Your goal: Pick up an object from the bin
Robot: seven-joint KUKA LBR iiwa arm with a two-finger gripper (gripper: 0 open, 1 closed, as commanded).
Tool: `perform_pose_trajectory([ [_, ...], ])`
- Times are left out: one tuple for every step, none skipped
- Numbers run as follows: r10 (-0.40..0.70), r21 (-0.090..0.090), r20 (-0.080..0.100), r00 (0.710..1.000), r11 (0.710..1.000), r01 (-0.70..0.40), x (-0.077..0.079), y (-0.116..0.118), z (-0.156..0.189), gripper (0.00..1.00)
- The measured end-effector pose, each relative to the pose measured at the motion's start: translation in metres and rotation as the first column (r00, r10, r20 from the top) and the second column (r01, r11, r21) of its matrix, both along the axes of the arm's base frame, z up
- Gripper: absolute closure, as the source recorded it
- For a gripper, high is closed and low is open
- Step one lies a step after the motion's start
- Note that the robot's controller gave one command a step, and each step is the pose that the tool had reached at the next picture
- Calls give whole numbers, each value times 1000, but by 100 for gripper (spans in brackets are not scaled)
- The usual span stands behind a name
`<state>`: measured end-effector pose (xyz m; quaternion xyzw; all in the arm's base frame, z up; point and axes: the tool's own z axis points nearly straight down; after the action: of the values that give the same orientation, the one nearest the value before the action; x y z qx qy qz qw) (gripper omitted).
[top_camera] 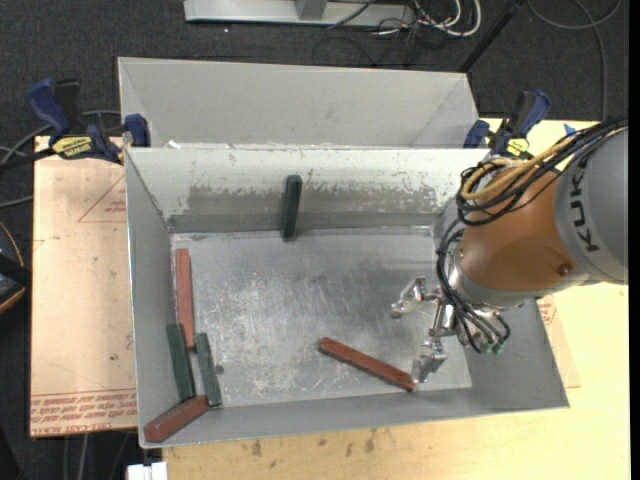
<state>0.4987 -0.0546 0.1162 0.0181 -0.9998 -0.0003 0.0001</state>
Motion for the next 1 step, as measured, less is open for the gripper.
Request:
perform_pose_trajectory([
  [-28, 2, 16, 999, 1000, 28, -9, 53, -39, 100],
])
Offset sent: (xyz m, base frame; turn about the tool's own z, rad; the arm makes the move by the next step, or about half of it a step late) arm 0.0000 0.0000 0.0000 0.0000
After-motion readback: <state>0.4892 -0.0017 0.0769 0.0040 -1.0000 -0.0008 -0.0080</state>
